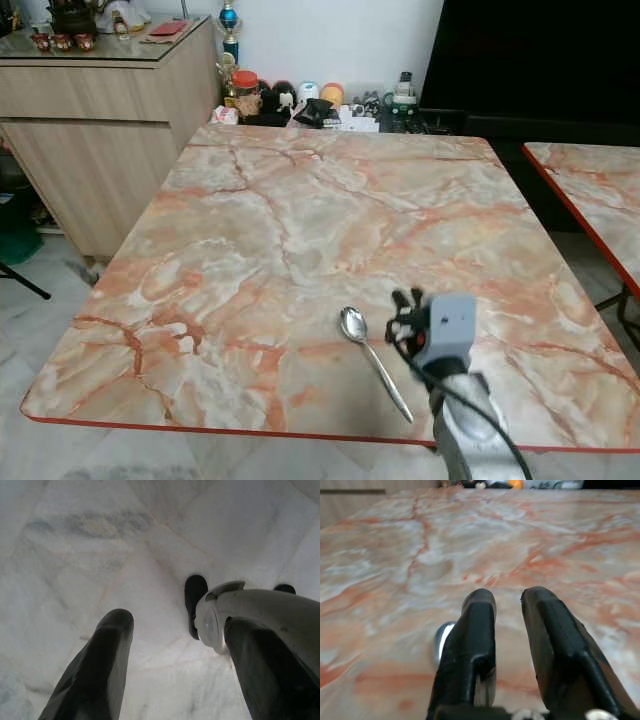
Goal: Setting the table
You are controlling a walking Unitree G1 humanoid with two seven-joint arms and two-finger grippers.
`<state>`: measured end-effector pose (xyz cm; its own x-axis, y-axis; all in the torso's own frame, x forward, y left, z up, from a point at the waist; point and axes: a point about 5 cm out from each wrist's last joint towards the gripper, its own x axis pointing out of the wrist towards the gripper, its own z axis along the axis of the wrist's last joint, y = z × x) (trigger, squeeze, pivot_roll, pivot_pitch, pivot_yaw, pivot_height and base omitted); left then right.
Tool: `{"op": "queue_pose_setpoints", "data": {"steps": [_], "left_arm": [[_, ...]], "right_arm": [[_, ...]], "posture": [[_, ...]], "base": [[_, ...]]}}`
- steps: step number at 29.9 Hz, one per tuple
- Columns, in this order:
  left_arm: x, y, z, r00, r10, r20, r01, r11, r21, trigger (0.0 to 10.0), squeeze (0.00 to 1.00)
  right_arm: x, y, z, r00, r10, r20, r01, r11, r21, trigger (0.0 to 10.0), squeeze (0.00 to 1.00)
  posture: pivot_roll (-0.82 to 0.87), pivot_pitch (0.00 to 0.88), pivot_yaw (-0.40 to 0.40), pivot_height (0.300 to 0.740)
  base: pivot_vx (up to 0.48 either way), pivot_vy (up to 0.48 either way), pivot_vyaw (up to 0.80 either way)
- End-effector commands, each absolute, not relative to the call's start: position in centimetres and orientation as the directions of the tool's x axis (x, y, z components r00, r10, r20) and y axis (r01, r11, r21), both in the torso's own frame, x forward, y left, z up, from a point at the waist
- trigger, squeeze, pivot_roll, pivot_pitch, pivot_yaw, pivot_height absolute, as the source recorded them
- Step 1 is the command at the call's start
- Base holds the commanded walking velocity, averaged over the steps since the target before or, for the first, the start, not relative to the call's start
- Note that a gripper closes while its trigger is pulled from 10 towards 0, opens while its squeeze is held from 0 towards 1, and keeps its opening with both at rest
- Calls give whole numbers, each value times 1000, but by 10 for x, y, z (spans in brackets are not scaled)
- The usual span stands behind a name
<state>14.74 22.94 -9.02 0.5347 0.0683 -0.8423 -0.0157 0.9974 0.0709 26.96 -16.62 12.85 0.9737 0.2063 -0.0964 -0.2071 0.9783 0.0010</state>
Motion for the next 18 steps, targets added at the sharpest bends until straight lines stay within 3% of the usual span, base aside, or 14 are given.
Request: {"op": "queue_pose_setpoints", "data": {"steps": [1,6,10,18], "left_arm": [[140,228,-93,512,61,-857,-9,998,66,10000,0],[140,228,-93,510,57,-858,-2,998,65,10000,0],[138,229,-94,503,62,-862,-4,998,69,10000,0],[135,228,-95,493,57,-868,12,997,73,10000,0]], "right_arm": [[267,-162,131,956,272,-111,-274,962,-6,10000,1000],[270,-159,124,915,336,-221,-356,933,-57,10000,1000],[273,-138,118,855,445,-268,-470,882,-35,10000,1000],[278,-145,95,868,343,-358,-350,936,49,10000,1000]], "posture": [[-39,89,-22,740],[-35,85,-22,740],[-23,80,-27,740],[-22,75,-26,740]], "base": [[0,0,0],[0,0,0],[0,0,0],[0,0,0]]}}
